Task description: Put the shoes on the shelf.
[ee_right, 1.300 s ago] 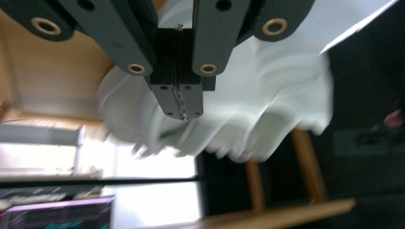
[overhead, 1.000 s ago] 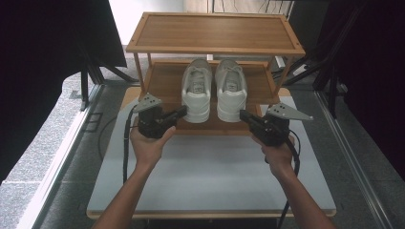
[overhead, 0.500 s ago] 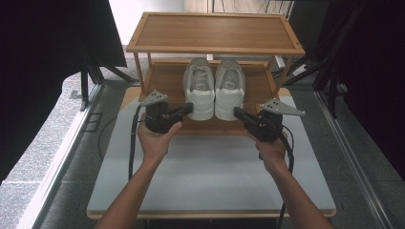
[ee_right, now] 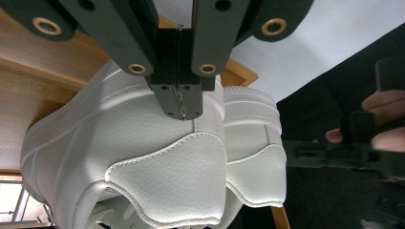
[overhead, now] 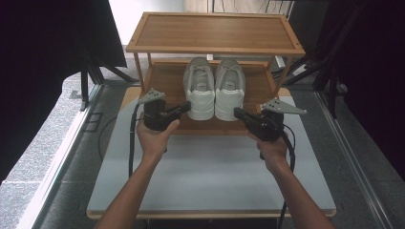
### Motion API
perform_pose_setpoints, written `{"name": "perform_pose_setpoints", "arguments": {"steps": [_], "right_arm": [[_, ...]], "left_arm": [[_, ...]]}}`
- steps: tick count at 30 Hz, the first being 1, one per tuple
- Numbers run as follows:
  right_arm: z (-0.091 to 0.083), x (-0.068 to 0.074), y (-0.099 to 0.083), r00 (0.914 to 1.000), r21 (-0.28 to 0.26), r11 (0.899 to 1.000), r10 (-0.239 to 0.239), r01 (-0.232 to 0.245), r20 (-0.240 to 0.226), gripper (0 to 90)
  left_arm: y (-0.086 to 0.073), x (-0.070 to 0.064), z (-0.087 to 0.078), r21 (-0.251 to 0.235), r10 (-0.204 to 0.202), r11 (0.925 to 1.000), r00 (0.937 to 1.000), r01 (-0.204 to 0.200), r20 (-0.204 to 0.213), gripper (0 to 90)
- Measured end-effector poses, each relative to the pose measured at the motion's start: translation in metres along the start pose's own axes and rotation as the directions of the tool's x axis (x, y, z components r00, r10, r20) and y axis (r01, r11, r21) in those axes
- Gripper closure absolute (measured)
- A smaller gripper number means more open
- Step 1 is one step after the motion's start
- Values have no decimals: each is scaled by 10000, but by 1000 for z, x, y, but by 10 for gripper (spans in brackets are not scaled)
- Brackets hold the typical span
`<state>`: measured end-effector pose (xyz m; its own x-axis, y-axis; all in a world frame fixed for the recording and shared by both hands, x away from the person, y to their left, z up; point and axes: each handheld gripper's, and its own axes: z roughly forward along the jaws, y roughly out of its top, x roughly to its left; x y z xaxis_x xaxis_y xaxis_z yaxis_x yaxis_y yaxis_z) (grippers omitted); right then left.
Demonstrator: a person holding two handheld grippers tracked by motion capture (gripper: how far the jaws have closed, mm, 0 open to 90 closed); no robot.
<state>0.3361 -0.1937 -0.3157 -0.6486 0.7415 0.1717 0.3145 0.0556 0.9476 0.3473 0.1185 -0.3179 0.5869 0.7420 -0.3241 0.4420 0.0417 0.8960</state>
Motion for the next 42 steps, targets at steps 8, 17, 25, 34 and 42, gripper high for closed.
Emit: {"name": "perform_pose_setpoints", "arguments": {"steps": [8, 17, 25, 34, 42], "right_arm": [[0, 0, 0, 10000, -40, 10000, 57, -57, 5, 894], [0, -3, 2, 9998, 72, 9998, 211, -211, -21, 894], [1, -4, 3, 9999, 21, 9999, 129, -129, 42, 895], [13, -14, 8, 9974, -54, 9993, 361, -359, 624, 894], [22, -15, 10, 9951, -119, 9995, 299, -289, 945, 893]], "left_arm": [[-9, -33, 13, 861, 1459, 9855, 9892, -1463, 106, 900], [-2, -27, 21, 1006, 1088, 9890, 9941, -1085, 28, 900], [1, -23, 29, 946, 751, 9927, 9972, -751, 39, 900], [0, -21, 29, 968, 566, 9936, 9982, -580, 172, 900], [-1, -20, 29, 922, 426, 9947, 9987, -450, 278, 893]]}}
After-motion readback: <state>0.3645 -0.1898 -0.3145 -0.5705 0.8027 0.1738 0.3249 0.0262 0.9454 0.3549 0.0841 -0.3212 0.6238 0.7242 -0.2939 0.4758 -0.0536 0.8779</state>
